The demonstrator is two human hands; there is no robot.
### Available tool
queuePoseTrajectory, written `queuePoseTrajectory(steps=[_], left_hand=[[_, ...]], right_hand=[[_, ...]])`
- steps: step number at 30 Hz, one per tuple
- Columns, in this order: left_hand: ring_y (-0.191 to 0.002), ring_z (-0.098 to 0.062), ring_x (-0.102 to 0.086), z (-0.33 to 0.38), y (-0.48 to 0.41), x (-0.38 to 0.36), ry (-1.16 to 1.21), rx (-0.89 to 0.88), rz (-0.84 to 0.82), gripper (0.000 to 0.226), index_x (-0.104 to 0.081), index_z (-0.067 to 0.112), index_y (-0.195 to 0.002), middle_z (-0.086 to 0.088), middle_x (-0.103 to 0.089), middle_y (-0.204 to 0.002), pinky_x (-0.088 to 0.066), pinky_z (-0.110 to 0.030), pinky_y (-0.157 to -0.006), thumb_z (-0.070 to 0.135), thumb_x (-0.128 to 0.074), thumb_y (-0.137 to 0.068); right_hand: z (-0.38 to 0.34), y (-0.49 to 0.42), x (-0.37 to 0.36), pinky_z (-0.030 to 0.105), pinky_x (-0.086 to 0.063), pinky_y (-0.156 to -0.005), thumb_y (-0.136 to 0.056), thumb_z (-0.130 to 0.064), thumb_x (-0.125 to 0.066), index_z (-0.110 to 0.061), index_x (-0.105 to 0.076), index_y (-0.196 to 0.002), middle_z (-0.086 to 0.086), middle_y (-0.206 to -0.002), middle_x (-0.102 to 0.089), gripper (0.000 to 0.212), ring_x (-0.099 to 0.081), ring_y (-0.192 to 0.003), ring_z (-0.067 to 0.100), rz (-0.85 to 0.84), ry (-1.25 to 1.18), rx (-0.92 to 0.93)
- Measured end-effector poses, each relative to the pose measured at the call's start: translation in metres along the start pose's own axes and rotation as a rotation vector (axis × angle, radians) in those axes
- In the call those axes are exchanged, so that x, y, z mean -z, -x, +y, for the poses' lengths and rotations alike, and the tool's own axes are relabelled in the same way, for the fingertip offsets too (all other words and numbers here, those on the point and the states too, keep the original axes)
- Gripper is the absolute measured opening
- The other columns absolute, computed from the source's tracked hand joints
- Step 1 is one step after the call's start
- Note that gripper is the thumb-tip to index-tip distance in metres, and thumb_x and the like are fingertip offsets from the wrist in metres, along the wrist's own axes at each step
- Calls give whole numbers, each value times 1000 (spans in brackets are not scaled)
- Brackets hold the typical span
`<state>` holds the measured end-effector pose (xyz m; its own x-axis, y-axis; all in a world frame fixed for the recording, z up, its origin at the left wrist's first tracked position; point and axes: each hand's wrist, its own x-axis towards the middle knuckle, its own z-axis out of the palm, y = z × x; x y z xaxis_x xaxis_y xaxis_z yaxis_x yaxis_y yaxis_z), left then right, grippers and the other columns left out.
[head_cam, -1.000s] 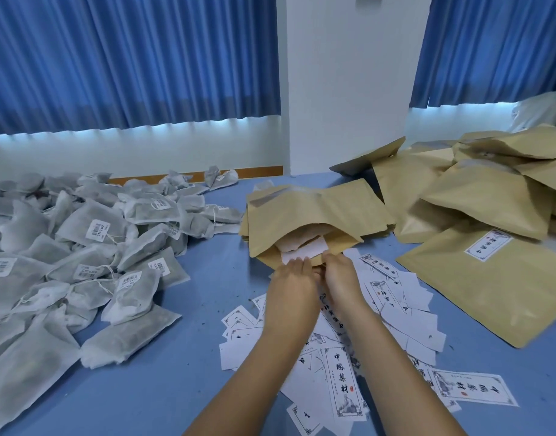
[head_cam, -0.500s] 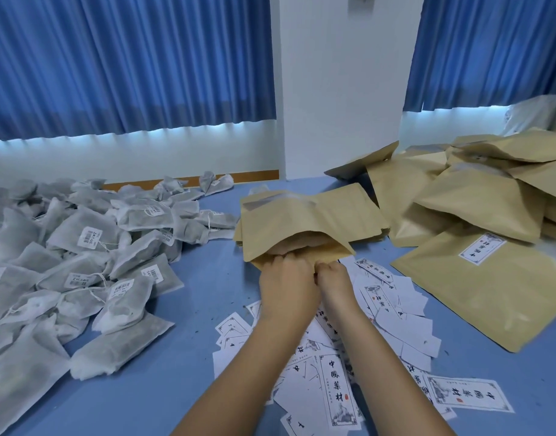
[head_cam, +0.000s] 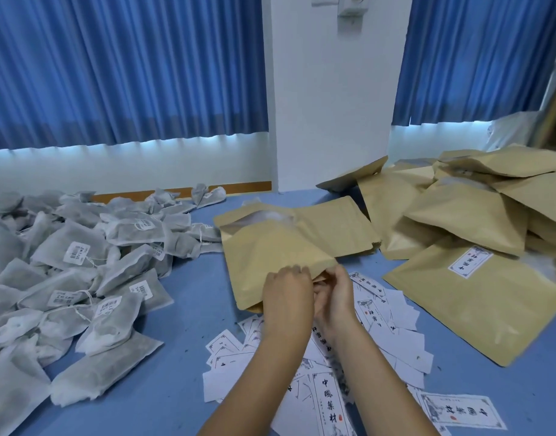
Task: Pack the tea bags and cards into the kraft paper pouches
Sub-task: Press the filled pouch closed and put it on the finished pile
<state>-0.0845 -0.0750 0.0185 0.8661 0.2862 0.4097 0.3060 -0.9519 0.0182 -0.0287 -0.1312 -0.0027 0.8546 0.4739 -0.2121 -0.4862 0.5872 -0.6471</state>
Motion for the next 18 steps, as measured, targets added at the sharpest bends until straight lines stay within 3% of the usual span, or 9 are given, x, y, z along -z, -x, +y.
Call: queuePoseTrajectory(steps=[4,6,8,9,12,14,16,18], left_hand=[[-81,-21,-61,1,12,1,14,73,71,6,-66,16,-79,1,-63,-77,-45,-30,-74,13,-65,-74],[-89,-22,-57,3,19,-2,-63,130,28,11,-65,18,-79,1,-61,-80,-42,-33,-80,10,-59,-77],[-73,-21,-57,10,26,-1,22,119,8,9,-62,16,-65,-1,-55,-69,-42,-29,-63,8,-64,-69],[-65,-21,-57,14,30,-6,131,119,1,13,-58,16,-62,-1,-52,-66,-40,-28,-56,10,-64,-72],[-64,-18,-56,18,29,-23,686,296,-177,27,-50,22,-70,3,-58,-69,-41,-29,-61,33,-49,-94],[-63,-17,-56,7,23,-27,1122,511,-262,27,-58,16,-77,2,-62,-72,-46,-27,-66,39,-56,-92],[-70,-16,-64,-6,16,-22,1718,780,-237,23,-65,7,-95,-4,-70,-83,-53,-26,-66,30,-65,-88],[-86,-18,-70,-23,10,-21,2044,923,-61,24,-63,4,-105,-8,-73,-99,-56,-25,-68,20,-68,-87]], right_hand=[[1,-2,4,21,-48,-43,-96,-39,-44,-7,-61,-86,6,-61,-68,38,-65,-49,16,34,27,-56],[4,-8,7,17,-42,-38,-98,-28,-49,-7,-59,-81,-1,-49,-59,29,-54,-38,12,120,216,-25],[2,-12,9,16,-33,-36,-97,-21,-53,-12,-50,-66,-5,-41,-45,32,-40,-32,10,223,440,51],[0,-14,10,17,-33,-38,-96,-21,-55,-13,-50,-64,-5,-44,-47,33,-42,-35,9,253,501,80],[-5,-14,10,24,-50,-55,-94,-17,-58,-9,-64,-89,5,-78,-69,11,-65,-60,15,227,332,71],[-5,-11,9,36,-57,-72,-94,-10,-58,-2,-64,-105,14,-97,-72,16,-70,-81,26,158,118,38],[-4,-8,6,38,-57,-79,-93,-5,-56,5,-62,-110,19,-104,-71,21,-69,-90,30,61,78,37],[-2,-5,2,33,-59,-71,-93,-1,-54,6,-61,-111,21,-104,-71,21,-70,-89,27,-25,100,8]])
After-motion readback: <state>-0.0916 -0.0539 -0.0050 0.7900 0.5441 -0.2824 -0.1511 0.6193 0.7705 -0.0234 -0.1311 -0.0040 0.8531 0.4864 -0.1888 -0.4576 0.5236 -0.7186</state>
